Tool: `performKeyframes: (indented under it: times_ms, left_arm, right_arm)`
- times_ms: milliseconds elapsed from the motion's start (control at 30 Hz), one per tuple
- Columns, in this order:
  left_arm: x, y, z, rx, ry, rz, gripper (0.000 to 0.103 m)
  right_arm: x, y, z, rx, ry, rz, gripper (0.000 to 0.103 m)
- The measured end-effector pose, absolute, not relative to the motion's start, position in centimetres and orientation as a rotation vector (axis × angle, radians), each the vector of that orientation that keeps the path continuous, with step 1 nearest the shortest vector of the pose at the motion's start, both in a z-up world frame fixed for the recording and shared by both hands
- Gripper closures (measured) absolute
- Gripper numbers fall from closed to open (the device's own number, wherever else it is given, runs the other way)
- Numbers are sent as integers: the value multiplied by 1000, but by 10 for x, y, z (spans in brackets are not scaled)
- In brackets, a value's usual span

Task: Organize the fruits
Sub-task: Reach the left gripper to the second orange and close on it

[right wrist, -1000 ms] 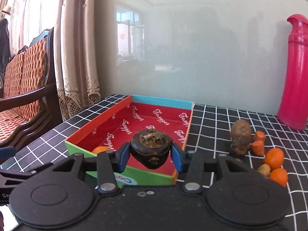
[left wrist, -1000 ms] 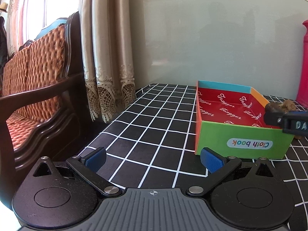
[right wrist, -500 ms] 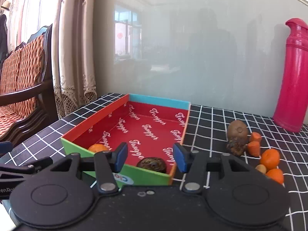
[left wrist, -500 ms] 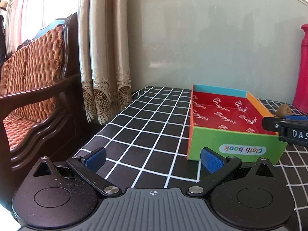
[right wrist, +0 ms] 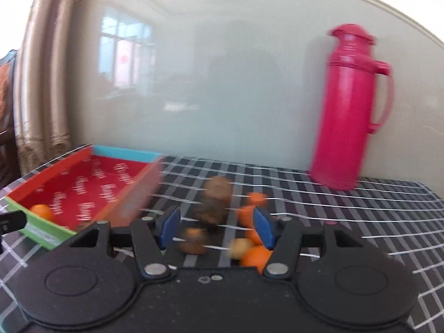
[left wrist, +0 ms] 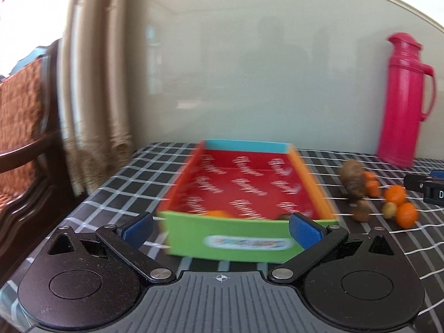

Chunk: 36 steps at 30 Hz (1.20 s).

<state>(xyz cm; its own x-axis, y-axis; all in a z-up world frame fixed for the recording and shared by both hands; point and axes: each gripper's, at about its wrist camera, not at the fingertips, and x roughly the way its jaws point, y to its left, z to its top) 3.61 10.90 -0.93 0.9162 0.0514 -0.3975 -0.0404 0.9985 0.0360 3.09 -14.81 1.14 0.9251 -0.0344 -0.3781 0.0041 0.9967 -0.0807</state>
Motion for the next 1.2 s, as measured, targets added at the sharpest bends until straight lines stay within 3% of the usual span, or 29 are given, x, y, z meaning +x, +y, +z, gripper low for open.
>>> performKeyframes:
  times_ms: [967,1100,1200]
  left_arm:
    - [58,-70,-27,129,452,-251,1]
    - [65,-83,-32,135,468,-268,11]
    - [69,-90,-35,138,481,-271,12]
  right_arm:
    - [-4,-333,-6,79,399,-383,44]
    - [-6,-340,-7,93,400,-394,44]
    - [-5,-342,-6,89,394,-399,44]
